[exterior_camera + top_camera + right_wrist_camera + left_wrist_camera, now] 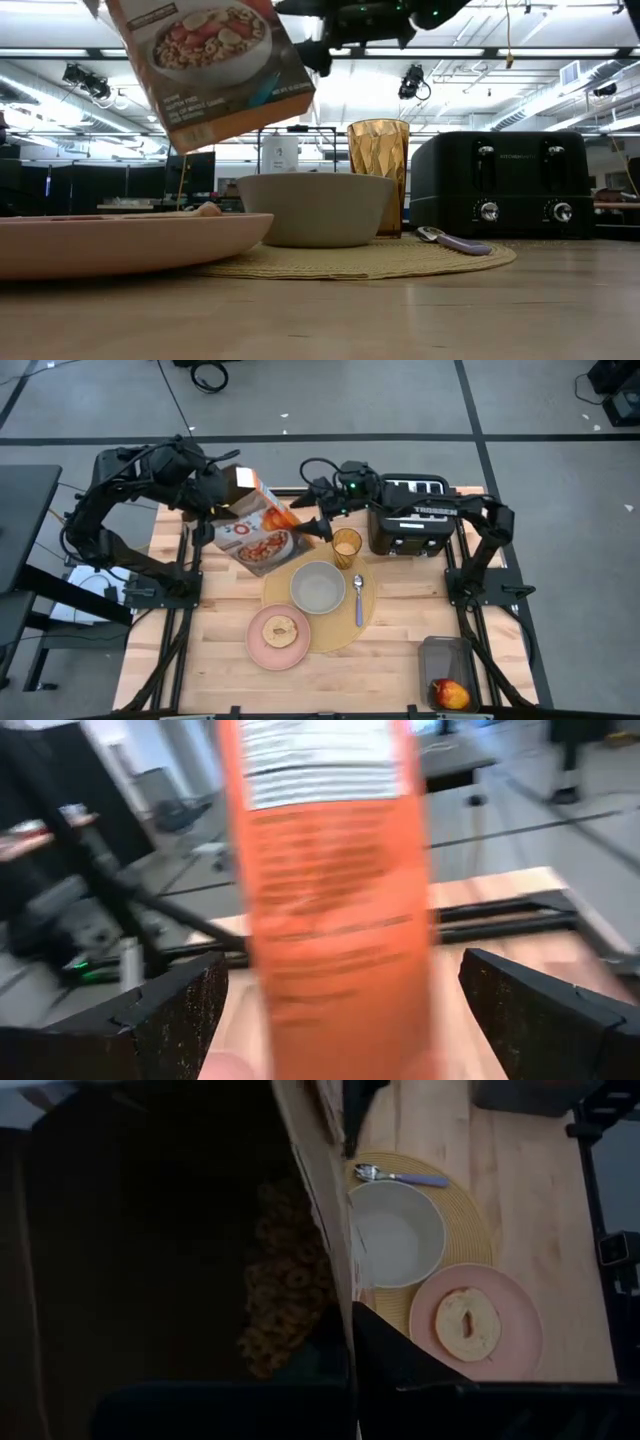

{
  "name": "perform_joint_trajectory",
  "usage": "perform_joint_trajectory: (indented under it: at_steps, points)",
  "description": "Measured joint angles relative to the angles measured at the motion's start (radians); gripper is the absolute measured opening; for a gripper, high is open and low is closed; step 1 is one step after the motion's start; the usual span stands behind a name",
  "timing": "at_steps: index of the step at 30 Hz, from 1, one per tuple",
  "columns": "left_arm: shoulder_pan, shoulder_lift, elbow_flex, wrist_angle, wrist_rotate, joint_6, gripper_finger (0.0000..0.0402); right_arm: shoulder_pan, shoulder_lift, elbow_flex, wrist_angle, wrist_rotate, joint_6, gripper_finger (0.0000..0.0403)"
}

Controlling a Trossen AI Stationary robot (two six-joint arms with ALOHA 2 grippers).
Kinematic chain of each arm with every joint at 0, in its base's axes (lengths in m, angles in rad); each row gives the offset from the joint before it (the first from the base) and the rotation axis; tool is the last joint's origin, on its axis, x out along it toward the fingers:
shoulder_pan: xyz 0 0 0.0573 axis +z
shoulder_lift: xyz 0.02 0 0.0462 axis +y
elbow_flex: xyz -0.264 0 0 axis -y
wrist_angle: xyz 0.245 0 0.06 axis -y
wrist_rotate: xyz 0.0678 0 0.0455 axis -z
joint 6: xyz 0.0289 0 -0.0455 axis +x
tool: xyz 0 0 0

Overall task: Arrange a breakfast setting
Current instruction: Pour the cereal on the gray bowl

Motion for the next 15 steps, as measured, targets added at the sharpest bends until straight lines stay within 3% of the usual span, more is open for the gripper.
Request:
perform_joint_trajectory:
  at_steps: [4,15]
  points:
    - [-0.014,0.001,0.0,0.0,-0.016,-0.011,0.0002,0.003,0.038,0.014,0.001,-0.081,0.003,0.0399]
    - [-0.034,0.002,0.0,0.058,-0.018,-0.008,0.0002,0.016,0.066,0.015,-0.002,-0.054,0.002,0.0399]
